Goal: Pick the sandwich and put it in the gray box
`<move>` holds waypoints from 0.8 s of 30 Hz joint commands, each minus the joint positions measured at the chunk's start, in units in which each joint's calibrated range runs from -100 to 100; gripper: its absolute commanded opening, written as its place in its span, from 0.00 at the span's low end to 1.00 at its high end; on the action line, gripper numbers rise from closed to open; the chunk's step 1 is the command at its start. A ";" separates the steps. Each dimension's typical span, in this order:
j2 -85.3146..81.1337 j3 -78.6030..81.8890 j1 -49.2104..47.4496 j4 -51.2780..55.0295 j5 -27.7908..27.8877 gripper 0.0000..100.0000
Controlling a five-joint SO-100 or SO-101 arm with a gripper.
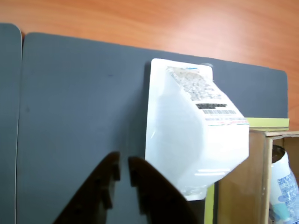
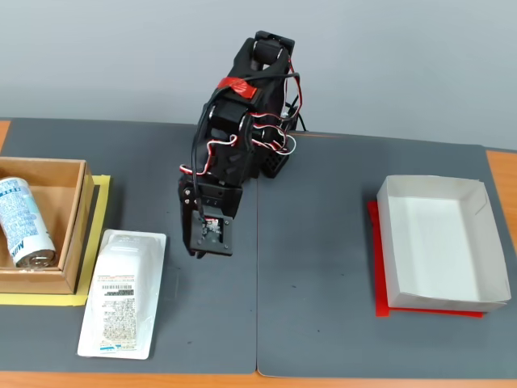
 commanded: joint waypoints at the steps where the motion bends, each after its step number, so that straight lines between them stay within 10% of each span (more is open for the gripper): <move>1: 1.54 -5.85 1.31 3.87 1.57 0.02; 24: 16.80 -22.14 10.63 6.47 5.07 0.02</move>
